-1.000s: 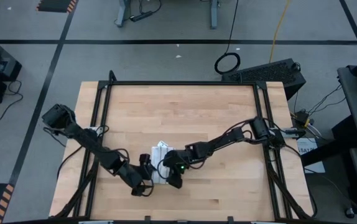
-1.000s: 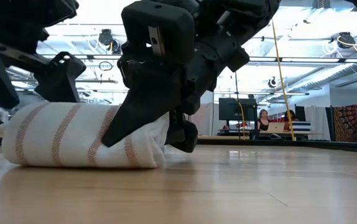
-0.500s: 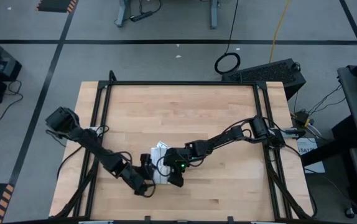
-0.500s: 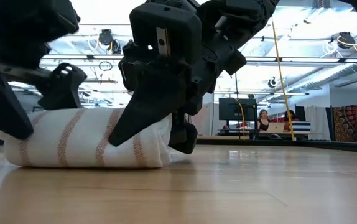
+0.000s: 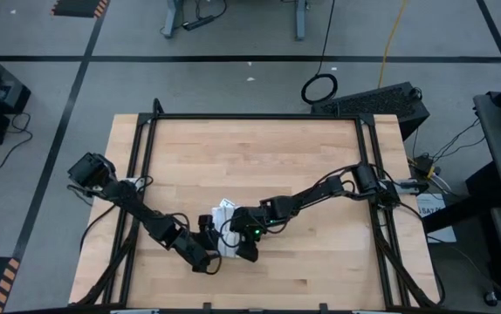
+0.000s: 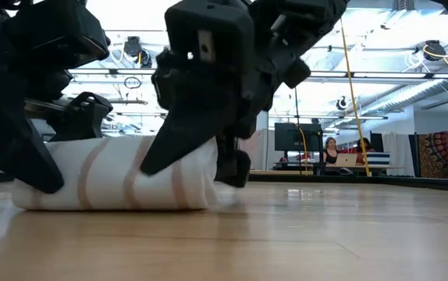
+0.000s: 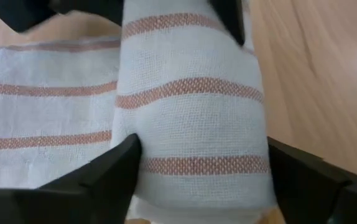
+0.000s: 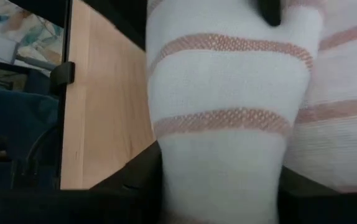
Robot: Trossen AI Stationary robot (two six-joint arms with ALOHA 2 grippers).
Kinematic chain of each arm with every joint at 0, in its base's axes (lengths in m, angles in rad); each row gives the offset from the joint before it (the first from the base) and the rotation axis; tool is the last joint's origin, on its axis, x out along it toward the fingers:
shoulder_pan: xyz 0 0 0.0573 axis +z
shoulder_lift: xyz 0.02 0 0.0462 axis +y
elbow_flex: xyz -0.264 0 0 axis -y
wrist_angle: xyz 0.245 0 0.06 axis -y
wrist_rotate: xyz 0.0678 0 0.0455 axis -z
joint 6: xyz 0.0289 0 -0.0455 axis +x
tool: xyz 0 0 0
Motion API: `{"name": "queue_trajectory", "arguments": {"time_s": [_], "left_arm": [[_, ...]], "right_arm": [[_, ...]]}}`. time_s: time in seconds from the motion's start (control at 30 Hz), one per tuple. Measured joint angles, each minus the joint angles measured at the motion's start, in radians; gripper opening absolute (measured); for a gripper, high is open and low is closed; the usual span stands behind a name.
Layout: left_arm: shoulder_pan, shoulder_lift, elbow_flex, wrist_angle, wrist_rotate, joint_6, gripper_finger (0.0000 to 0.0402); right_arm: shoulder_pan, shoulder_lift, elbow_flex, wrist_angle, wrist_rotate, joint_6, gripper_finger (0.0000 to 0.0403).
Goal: Roll towel into tight, uniform cylinder
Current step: Roll the white brown kitchen towel
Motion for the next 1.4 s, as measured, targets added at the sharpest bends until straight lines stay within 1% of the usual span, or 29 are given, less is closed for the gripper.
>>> {"name": "queue_trajectory", "arguments": {"time_s": [0.07,0.13,0.27,0.37,0.43,0.5,0.6,0.73,0.8,0.97,1.13,1.2,1.3,1.4], "left_arm": [[0.000,0.000,0.000,-0.002,0.000,0.000,0.0293],[0.000,0.000,0.000,-0.005,0.000,-0.001,0.0266],[0.000,0.000,0.000,-0.007,0.002,-0.001,0.0234],[0.000,0.000,0.000,-0.008,0.007,-0.003,0.0218],[0.000,0.000,0.000,-0.005,0.009,-0.003,0.0209],[0.000,-0.001,0.000,-0.006,0.011,-0.005,0.0198],[0.002,-0.017,0.000,-0.019,0.029,-0.060,0.0182],[0.008,-0.034,-0.001,-0.023,0.075,-0.126,0.0166],[0.008,-0.036,-0.002,-0.011,0.111,-0.130,0.0163],[0.021,-0.037,-0.001,-0.004,0.191,-0.130,0.0162],[0.041,-0.038,0.000,0.002,0.290,-0.131,0.0161],[0.052,-0.038,0.000,0.004,0.342,-0.133,0.0161],[0.063,-0.038,0.000,0.005,0.388,-0.146,0.0161],[0.068,-0.038,0.000,0.006,0.397,-0.149,0.0161]], "right_arm": [[0.000,-0.020,-0.001,-0.018,0.005,-0.016,0.0189],[-0.002,-0.051,-0.001,-0.080,0.016,-0.035,0.0217],[-0.005,-0.128,0.000,-0.229,0.034,-0.122,0.0266],[0.011,-0.182,0.000,-0.337,0.101,-0.181,0.0291],[0.038,-0.214,0.000,-0.366,0.159,-0.220,0.0302],[0.073,-0.239,0.000,-0.347,0.228,-0.237,0.0309],[0.141,-0.245,0.001,-0.280,0.368,-0.225,0.0316],[0.228,-0.206,0.001,-0.179,0.593,-0.139,0.0325],[0.258,-0.180,0.001,-0.142,0.651,-0.111,0.0329],[0.301,-0.100,0.001,-0.046,0.700,-0.099,0.0329],[0.333,-0.053,0.001,-0.010,0.836,-0.116,0.0329],[0.341,-0.052,0.000,-0.018,0.867,-0.116,0.0329],[0.341,-0.052,0.000,-0.013,0.873,-0.142,0.0329],[0.341,-0.052,0.000,0.003,0.858,-0.176,0.0329]]}}
